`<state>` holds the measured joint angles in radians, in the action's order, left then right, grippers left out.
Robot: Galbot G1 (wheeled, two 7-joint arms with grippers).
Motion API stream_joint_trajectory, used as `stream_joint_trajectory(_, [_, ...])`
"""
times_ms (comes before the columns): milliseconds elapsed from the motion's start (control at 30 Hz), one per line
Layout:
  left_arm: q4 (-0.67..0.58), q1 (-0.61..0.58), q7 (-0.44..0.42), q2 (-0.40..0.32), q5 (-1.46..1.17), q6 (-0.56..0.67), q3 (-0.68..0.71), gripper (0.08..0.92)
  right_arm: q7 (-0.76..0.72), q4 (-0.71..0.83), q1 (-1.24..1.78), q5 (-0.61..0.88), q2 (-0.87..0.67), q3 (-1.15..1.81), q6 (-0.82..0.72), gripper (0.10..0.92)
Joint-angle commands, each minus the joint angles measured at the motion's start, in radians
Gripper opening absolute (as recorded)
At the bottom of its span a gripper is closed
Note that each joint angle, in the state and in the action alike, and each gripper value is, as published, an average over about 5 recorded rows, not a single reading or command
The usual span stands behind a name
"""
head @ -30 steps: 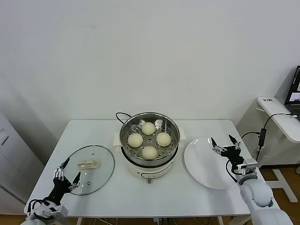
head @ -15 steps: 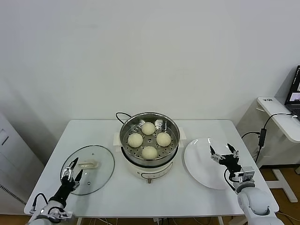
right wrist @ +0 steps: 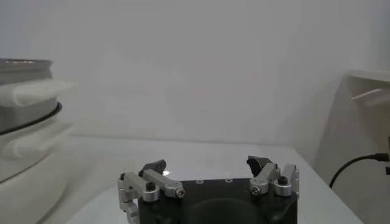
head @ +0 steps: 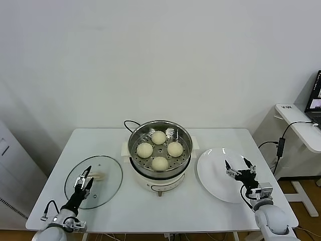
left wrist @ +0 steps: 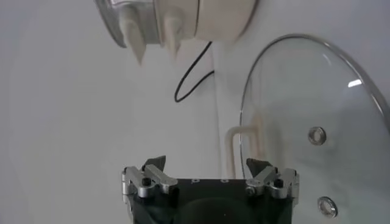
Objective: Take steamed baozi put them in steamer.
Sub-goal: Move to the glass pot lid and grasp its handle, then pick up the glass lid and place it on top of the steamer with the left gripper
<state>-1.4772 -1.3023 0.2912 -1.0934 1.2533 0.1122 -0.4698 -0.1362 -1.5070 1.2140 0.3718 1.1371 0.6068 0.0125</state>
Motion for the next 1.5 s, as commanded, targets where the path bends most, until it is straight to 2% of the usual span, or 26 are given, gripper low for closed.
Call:
stream_joint_trajectory(33, [0.087, 0.088, 0.014, -0.025, 0.047, -0.005, 0.004, 0.823, -0.004, 0.009, 0.004, -0.01, 0.005, 0.004, 0.003, 0.823])
stream_joint_trajectory(233, [0.085, 0.098, -0.001, -0.027, 0.012, -0.018, 0.008, 0.818, -0.006, 0.015, 0.001, -0.014, 0.009, 0.004, 0.005, 0.823])
stream_joint_trajectory(333, [0.078, 0.096, -0.02, -0.027, -0.013, -0.018, 0.01, 0.779, -0.006, 0.016, -0.001, -0.014, 0.009, 0.008, 0.006, 0.823])
stream_joint_trajectory(767, [-0.017, 0.045, -0.033, 0.008, -0.074, 0.003, -0.016, 0.408, -0.01, 0.015, -0.003, -0.013, -0.002, 0.02, 0.006, 0.823])
stream_joint_trajectory(933, [-0.088, 0.026, -0.043, 0.05, -0.129, 0.001, -0.047, 0.27, -0.01, 0.012, -0.003, -0.013, -0.002, 0.02, 0.006, 0.823])
stream_joint_trajectory(1100, [-0.15, 0.018, -0.074, 0.12, -0.226, -0.007, -0.077, 0.132, -0.01, 0.002, -0.002, -0.008, -0.013, 0.019, 0.003, 0.823])
stream_joint_trajectory(1333, [-0.23, 0.039, -0.152, 0.219, -0.363, -0.025, -0.098, 0.109, -0.006, -0.016, 0.001, -0.001, -0.021, 0.02, 0.0, 0.823])
stream_joint_trajectory(1500, [-0.302, 0.072, -0.209, 0.249, -0.399, -0.091, -0.069, 0.109, -0.006, -0.027, 0.002, 0.0, -0.02, 0.021, -0.002, 0.823])
